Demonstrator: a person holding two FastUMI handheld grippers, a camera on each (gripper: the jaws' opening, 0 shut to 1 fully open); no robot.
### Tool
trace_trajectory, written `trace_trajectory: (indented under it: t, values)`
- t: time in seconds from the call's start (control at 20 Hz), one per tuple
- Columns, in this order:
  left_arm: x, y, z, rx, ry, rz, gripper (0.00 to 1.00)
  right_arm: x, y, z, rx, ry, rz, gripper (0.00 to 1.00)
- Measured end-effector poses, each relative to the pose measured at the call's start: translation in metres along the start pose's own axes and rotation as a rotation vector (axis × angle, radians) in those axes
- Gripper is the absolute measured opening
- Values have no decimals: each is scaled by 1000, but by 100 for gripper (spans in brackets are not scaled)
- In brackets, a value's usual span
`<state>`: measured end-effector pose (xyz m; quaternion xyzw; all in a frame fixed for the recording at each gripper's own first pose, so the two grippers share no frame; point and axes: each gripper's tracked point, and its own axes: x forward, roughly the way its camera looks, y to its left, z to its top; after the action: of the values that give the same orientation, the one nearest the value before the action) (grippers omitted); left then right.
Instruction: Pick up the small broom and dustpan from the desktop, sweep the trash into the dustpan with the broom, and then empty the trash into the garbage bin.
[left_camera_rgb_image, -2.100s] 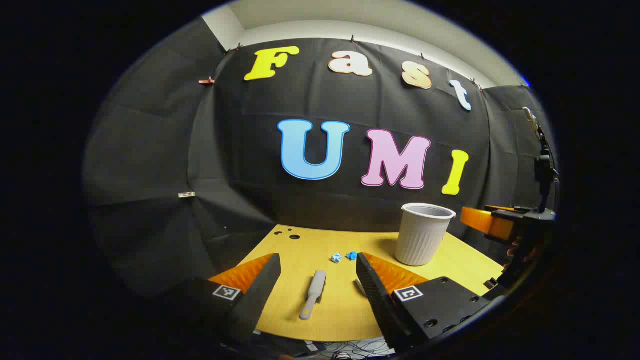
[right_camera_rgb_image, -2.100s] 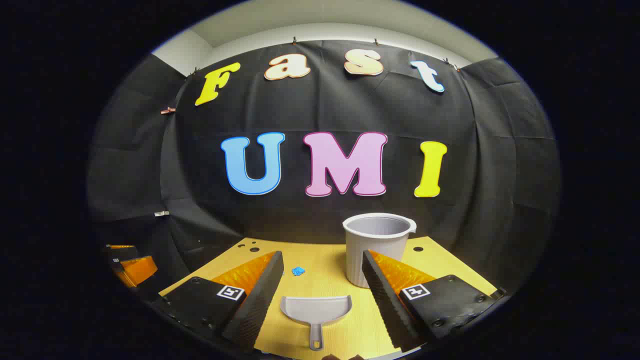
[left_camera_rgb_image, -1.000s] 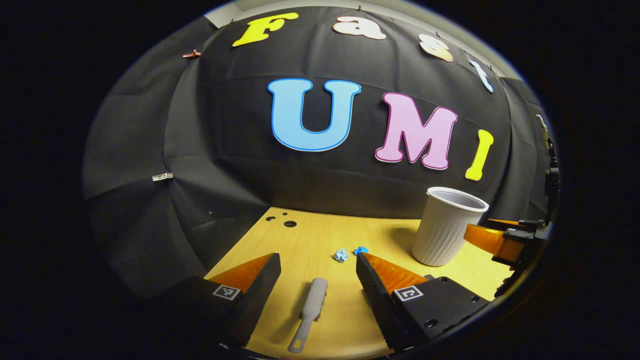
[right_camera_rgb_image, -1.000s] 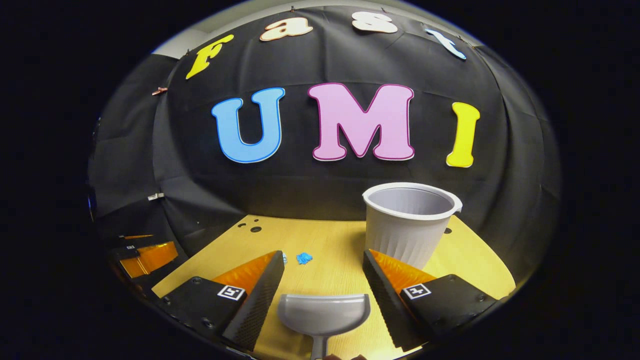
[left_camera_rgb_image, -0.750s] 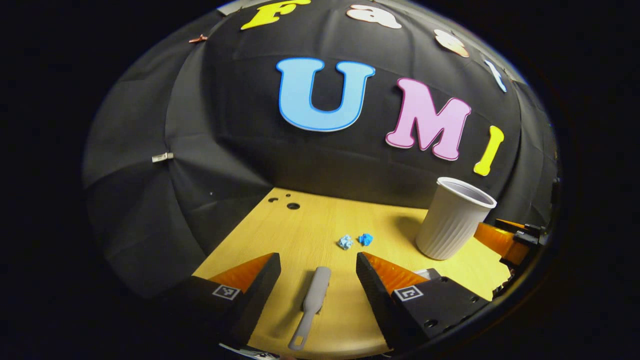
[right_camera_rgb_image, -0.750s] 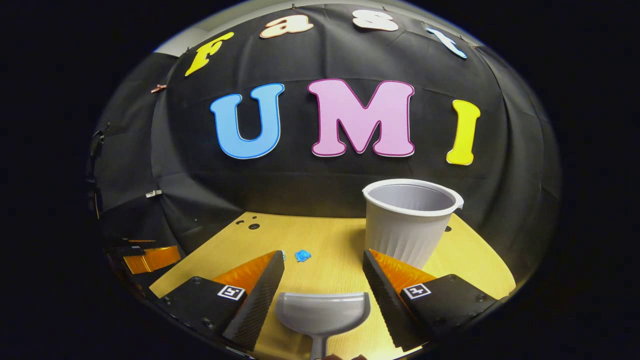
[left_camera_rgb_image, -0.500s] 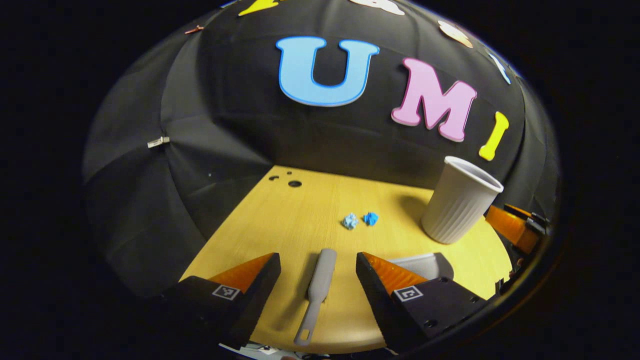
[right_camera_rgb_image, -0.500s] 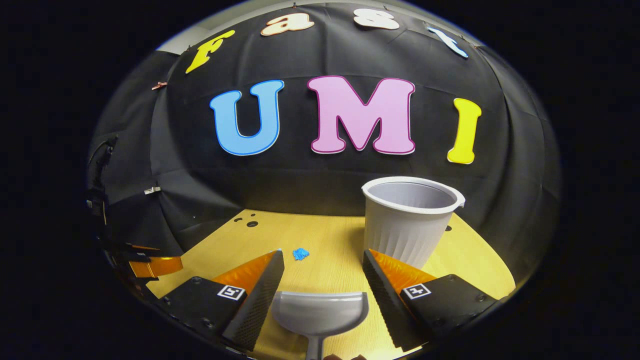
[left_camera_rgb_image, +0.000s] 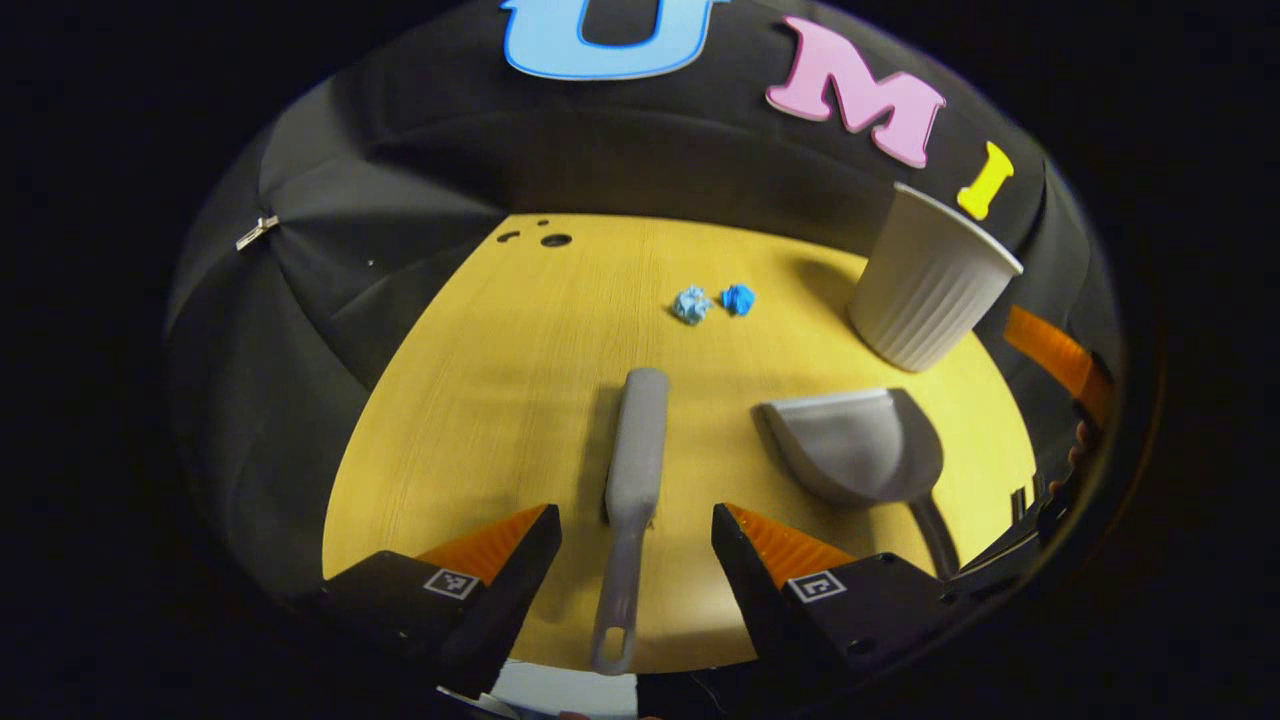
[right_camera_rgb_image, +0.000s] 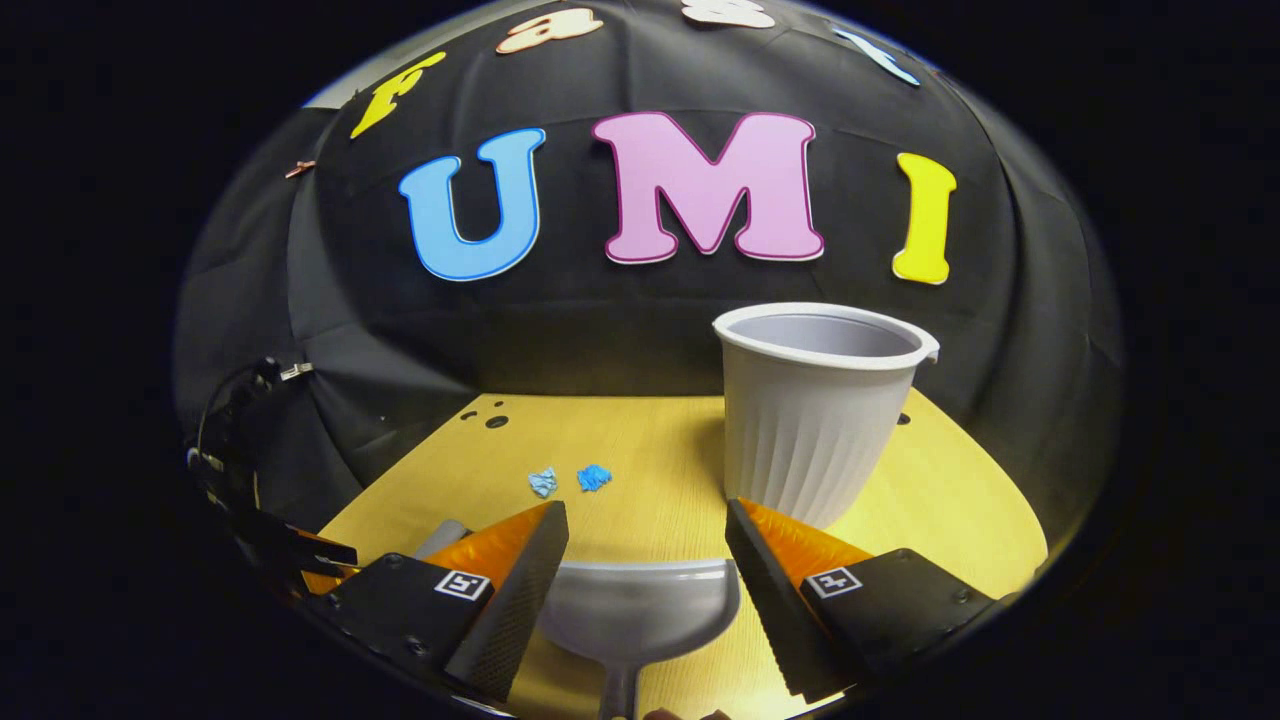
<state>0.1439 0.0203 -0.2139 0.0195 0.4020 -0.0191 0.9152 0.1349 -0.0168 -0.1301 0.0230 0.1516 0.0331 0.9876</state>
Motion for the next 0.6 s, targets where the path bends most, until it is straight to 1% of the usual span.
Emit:
trace_trajectory:
  t: [0.1,0.15,0.2,0.3,0.4,0.5,0.6]
  values:
    - [11,-2,-9,33,63,-7,96,2,-1,-10,10,28,2,98]
    - [17,-2,-12,49,92,-5,92,2,0,-15,15,45,4,99]
    - [24,-2,-17,65,127,-9,96,2,0,-19,20,61,7,99]
    - [35,-4,-27,105,199,-29,96,3,-1,-24,26,89,5,99]
    - [45,2,-31,141,250,-23,96,2,0,-35,27,122,8,99]
    - [55,3,-35,148,292,-26,96,-1,-3,-46,36,162,9,99]
    - [61,4,-42,125,349,-22,95,-7,-4,-52,60,192,16,99]
